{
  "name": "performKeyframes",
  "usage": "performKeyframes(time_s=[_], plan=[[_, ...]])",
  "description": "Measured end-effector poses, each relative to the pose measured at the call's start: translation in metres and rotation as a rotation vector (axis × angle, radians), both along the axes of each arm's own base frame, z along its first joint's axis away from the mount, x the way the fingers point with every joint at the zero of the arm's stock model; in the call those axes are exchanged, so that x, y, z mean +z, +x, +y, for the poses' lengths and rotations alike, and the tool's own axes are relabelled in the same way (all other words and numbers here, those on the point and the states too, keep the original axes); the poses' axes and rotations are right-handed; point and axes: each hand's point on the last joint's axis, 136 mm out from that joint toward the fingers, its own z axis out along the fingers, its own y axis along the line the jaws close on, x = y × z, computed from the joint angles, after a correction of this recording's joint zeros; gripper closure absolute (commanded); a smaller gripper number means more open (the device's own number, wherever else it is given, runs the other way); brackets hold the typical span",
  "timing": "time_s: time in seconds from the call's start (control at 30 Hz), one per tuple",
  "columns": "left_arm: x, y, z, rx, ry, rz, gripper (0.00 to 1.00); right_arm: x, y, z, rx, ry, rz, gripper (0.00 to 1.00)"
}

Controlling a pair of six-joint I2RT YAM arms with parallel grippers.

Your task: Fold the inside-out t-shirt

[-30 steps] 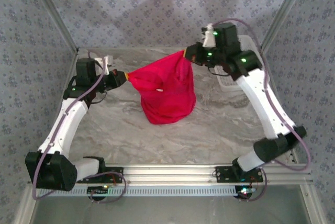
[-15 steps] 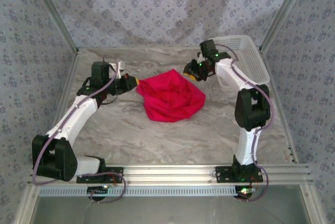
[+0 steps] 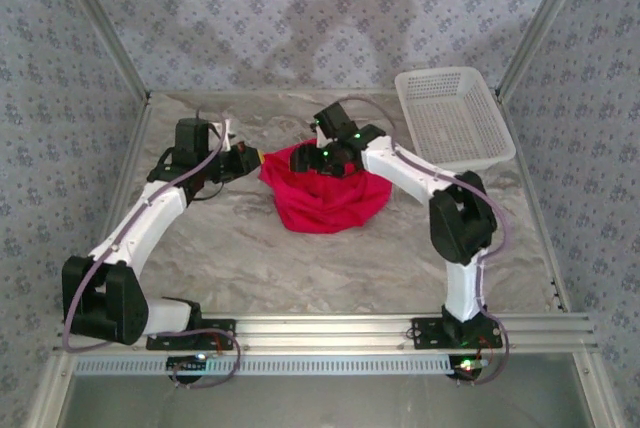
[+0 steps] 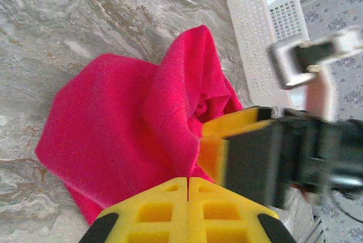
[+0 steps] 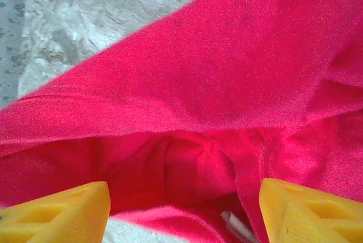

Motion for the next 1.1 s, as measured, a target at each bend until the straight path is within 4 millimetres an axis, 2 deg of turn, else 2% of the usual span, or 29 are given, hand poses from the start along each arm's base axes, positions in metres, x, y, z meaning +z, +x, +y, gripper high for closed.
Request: performKeyframes(time_s=[0.07, 0.1, 0.2, 0.3, 0.37, 0.43, 0.53, 0.63, 0.7, 0.8, 0.9, 0.97, 1.0, 1.1], plan=[[0.003, 0.000, 0.003, 0.008, -0.001, -0.007, 1.00, -0.022, 0.012, 0.003, -0.017, -0.034, 0.017, 0.32], [0.005, -0.001, 0.005, 0.012, -0.003, -0.012, 1.00, -0.032, 0.019, 0.004, -0.027, -0.049, 0.020, 0.38], [0.012, -0.003, 0.010, 0.022, -0.006, -0.025, 1.00, -0.048, 0.041, 0.004, -0.054, -0.077, 0.013, 0.75], [0.016, -0.004, 0.015, 0.035, -0.006, -0.031, 1.00, -0.038, 0.059, -0.004, -0.086, -0.073, -0.012, 0.98], [0.017, -0.004, 0.019, 0.043, -0.004, -0.038, 1.00, -0.020, 0.069, -0.010, -0.101, -0.060, -0.048, 1.00], [0.018, -0.003, 0.022, 0.049, -0.003, -0.038, 1.00, -0.001, 0.069, -0.018, -0.112, -0.056, -0.071, 1.00], [0.017, -0.003, 0.024, 0.054, -0.004, -0.033, 1.00, 0.044, 0.060, -0.028, -0.117, -0.032, -0.127, 1.00], [0.020, -0.003, 0.026, 0.054, -0.008, -0.030, 1.00, 0.103, 0.042, -0.036, -0.106, 0.037, -0.196, 1.00], [0.028, 0.000, 0.026, 0.052, -0.010, -0.041, 1.00, 0.151, 0.026, -0.041, -0.091, 0.110, -0.255, 1.00], [0.047, 0.007, 0.026, 0.045, -0.014, -0.075, 1.00, 0.207, 0.003, -0.055, -0.082, 0.204, -0.320, 1.00], [0.082, 0.015, 0.029, 0.041, -0.029, -0.131, 1.00, 0.258, -0.016, -0.079, -0.098, 0.286, -0.390, 1.00], [0.115, 0.017, 0.030, 0.034, -0.047, -0.195, 1.00, 0.289, -0.028, -0.097, -0.112, 0.334, -0.432, 1.00], [0.138, 0.016, 0.029, 0.026, -0.059, -0.240, 1.00, 0.305, -0.035, -0.103, -0.116, 0.362, -0.456, 1.00], [0.197, 0.006, 0.026, 0.002, -0.098, -0.362, 1.00, 0.342, -0.049, -0.115, -0.116, 0.426, -0.513, 1.00]])
